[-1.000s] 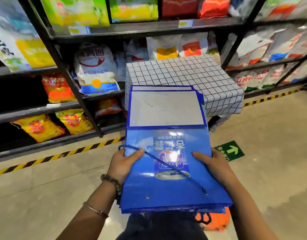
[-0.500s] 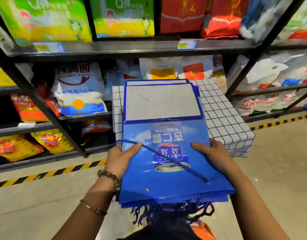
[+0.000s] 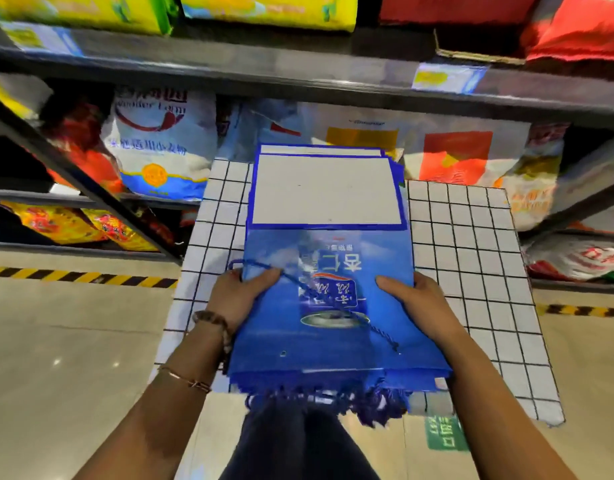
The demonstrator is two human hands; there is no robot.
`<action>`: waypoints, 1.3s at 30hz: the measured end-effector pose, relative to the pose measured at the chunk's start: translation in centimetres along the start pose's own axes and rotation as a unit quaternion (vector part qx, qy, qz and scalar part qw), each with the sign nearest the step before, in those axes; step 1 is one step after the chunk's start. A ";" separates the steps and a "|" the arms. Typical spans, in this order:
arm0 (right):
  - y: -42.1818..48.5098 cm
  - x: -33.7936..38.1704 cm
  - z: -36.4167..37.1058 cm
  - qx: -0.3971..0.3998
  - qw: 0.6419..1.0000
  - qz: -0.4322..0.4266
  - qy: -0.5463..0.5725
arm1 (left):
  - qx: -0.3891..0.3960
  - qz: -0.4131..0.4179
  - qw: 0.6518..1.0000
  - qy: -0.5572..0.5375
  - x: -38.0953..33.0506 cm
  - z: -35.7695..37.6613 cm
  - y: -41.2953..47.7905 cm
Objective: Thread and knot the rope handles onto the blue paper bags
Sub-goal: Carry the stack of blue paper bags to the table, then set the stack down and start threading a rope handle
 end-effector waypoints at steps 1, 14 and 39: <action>0.8 -0.2 -0.1 0.005 1.000 0.008 -0.002 | -0.004 -0.002 1.000 0.007 0.0 0.2 0.5; 5.7 -1.7 -1.4 0.060 0.990 -0.005 -0.128 | -0.211 0.155 0.894 0.364 -2.8 -4.1 3.0; -8.3 7.4 9.0 0.181 0.794 -0.458 -0.355 | -0.009 0.506 0.820 0.266 -9.5 4.4 -10.3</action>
Point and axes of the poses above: each hand's wrist, its own y-axis towards the middle knuckle, its own z-axis out of the palm, x = y × z, the point moved 8 cm from there along y, towards the middle knuckle, and after that the axes turned 4 degrees about x, right-handed, at the moved point
